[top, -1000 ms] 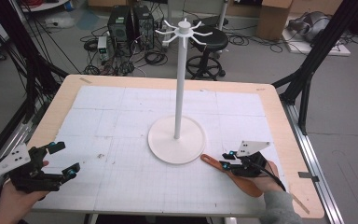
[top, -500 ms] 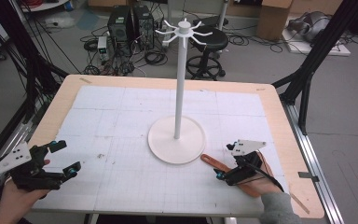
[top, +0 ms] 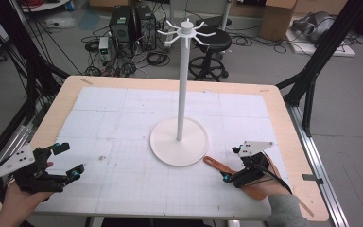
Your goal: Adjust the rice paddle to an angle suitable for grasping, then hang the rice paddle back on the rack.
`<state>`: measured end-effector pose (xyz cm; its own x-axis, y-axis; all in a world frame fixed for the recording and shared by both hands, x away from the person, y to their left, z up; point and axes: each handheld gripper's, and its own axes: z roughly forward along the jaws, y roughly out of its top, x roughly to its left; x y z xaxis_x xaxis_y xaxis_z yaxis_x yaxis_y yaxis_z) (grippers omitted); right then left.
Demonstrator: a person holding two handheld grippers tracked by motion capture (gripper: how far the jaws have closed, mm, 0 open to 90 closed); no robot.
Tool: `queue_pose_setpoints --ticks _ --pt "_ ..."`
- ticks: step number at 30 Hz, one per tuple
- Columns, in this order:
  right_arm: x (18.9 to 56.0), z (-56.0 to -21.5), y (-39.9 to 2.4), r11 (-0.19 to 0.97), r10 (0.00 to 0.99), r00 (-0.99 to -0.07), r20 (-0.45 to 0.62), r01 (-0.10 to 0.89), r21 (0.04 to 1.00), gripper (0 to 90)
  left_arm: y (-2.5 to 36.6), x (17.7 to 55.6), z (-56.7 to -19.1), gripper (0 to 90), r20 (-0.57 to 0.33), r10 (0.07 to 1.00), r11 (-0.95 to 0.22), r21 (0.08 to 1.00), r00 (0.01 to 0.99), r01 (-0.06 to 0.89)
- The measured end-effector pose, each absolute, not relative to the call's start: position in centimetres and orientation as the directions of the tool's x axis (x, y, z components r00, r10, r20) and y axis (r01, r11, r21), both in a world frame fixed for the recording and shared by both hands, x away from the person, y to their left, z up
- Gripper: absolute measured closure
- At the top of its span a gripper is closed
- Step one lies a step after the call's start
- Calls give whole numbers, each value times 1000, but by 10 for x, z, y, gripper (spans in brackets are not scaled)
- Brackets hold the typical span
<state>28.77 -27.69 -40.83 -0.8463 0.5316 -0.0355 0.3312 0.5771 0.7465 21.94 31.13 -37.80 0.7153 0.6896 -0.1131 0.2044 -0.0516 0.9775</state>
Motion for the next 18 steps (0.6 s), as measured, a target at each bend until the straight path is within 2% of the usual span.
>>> queue_pose_setpoints --ticks 7,9,18 --pt "292 -411 -274 612 528 -848 -42 345 712 85 316 215 -376 41 -110 699 -47 979 707 199" --pt "293 -411 -274 624 518 -854 -49 338 704 171 315 214 -377 40 -113 697 -47 978 708 202" --pt "299 -410 -269 651 514 -856 -49 352 673 232 320 209 -377 41 -110 710 -47 978 695 203"
